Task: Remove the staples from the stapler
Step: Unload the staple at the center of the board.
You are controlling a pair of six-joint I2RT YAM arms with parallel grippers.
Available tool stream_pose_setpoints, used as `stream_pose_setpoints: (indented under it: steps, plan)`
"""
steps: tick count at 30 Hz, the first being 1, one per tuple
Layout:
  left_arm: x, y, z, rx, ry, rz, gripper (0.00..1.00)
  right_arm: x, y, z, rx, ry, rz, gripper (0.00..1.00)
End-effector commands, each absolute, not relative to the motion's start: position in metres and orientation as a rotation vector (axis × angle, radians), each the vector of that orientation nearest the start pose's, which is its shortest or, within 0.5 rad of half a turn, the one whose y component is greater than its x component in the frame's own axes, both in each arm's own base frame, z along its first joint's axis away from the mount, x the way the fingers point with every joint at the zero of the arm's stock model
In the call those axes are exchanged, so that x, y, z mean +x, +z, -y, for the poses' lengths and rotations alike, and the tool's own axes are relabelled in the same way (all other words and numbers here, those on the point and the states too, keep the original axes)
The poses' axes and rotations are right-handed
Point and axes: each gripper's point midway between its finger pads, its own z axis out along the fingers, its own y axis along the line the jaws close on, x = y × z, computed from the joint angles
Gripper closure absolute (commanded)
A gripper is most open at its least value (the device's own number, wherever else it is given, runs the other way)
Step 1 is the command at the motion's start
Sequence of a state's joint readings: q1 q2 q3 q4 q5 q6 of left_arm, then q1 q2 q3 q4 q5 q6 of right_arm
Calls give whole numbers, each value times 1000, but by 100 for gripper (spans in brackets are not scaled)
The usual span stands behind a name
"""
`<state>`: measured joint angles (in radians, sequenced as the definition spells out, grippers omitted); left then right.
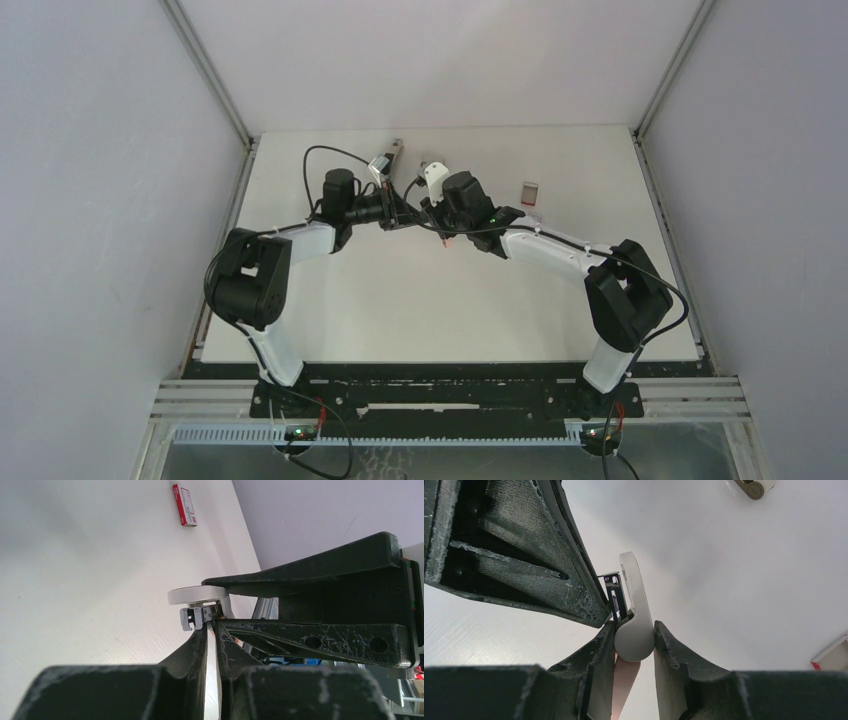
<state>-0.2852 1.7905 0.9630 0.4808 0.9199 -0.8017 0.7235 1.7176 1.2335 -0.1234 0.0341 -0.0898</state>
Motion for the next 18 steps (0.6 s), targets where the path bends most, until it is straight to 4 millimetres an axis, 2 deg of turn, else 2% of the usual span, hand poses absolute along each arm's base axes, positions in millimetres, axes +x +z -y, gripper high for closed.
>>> stream_pose_setpoints:
  steps: [1,12,18]
  plan:
    - [367,152,270,170,-1556,-2086,88,372,171,-329,-839,365,-1924,83]
    - [368,152,267,143,-1573,-2088,90,376,163,-326,-856,326,-1930,84]
    - [369,154,267,128,-1584,-2085,100,377,158,-325,-862,315,-1938,84]
